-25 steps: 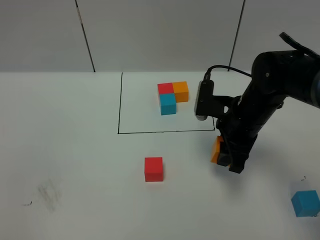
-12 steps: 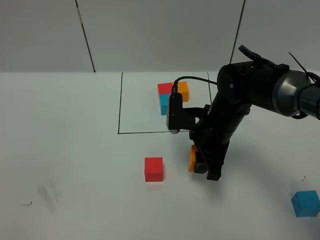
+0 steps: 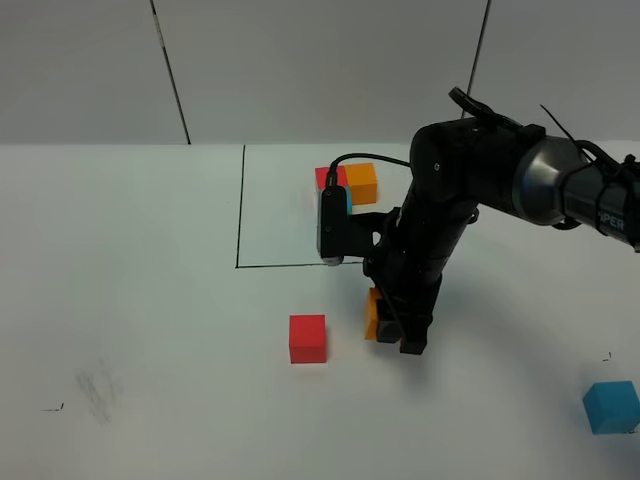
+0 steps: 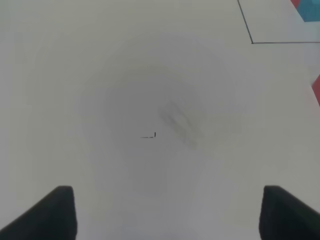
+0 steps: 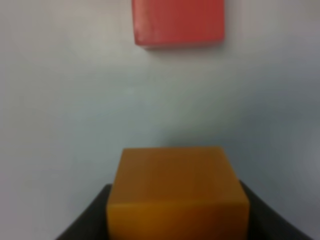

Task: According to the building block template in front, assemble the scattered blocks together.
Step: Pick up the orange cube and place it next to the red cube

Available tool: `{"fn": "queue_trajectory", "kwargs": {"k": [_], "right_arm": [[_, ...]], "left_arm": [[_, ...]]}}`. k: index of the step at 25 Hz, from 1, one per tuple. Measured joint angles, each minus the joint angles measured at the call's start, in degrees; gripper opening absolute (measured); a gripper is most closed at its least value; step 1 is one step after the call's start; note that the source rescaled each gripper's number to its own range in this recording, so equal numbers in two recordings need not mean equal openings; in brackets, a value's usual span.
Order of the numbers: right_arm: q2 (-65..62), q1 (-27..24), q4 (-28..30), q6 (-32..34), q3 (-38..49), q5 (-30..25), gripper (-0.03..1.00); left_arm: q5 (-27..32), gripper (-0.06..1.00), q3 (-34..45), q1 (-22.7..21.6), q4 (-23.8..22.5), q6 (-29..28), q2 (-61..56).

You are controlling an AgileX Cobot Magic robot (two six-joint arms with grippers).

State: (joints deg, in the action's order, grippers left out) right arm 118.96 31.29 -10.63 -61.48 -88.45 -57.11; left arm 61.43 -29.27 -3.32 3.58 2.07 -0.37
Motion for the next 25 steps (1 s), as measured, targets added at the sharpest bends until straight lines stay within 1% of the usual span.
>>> {"fn": "queue_trajectory", "kwargs": {"k": [5, 7, 13, 20, 25], "right_arm": [[0.3, 3.5, 5.5, 4.0, 0.0, 2.1, 0.00], [0.9, 4.3, 6.7, 5.1, -0.1, 2.7, 0.00], [2.9, 4.4, 6.8, 7.5, -0.7, 3.1, 0.00], [4.1, 4.4, 6.9, 8.6, -1.0, 3.5, 0.00], [4.1, 4.6, 8.5, 9.2, -1.0, 3.5, 0.00]], "left_arm": [[0.0, 0.79, 0.0, 0.0, 0.0, 0.0, 0.0], [0.0, 0.79, 0.0, 0.0, 0.0, 0.0, 0.0], [0.0, 0.79, 0.0, 0.0, 0.0, 0.0, 0.0], [0.0, 0.79, 0.0, 0.0, 0.0, 0.0, 0.0], [0.0, 0.79, 0.0, 0.0, 0.0, 0.0, 0.0]]}}
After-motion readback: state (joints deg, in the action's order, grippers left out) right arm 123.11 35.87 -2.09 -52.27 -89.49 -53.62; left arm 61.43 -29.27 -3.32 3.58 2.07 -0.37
